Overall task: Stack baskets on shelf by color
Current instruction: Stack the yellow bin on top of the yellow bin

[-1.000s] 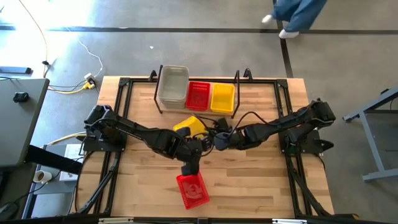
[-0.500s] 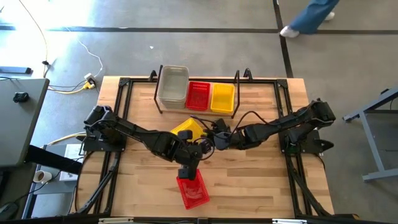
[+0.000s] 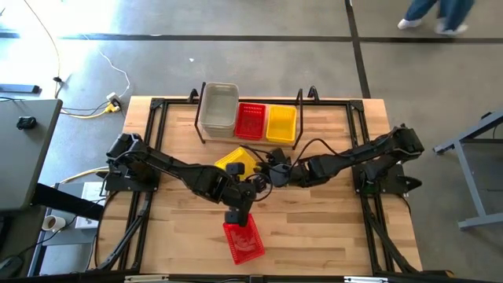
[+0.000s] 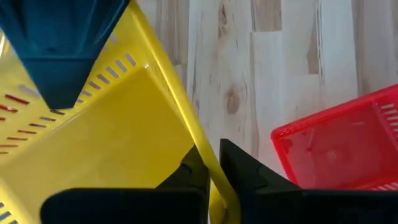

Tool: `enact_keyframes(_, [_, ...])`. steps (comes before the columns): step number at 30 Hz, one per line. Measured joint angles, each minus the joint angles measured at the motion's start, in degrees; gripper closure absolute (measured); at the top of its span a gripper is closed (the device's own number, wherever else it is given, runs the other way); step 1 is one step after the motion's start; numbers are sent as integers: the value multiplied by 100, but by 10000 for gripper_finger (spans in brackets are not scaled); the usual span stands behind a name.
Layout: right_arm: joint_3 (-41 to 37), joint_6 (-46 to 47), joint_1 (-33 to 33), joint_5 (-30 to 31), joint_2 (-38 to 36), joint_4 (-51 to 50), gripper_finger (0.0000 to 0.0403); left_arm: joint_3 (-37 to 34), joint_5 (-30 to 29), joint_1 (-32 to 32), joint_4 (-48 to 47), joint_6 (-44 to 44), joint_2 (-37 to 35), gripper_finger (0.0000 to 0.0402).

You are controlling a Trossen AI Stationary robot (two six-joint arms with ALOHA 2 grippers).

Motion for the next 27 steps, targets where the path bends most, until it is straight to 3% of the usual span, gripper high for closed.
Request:
enact_keyframes(13, [24,-242,-343,-273,-256,-178,253,-11,62,-76,-534,531,17,389])
enact_keyframes(19, [24,-385,-591,-122,-630,-691,242,-9,46,-81,-600,840,13,389])
enact_keyframes(27, [22,-1162,-945,14,-1344,-906,242,-7,-58,-4,-593,2055,7,389])
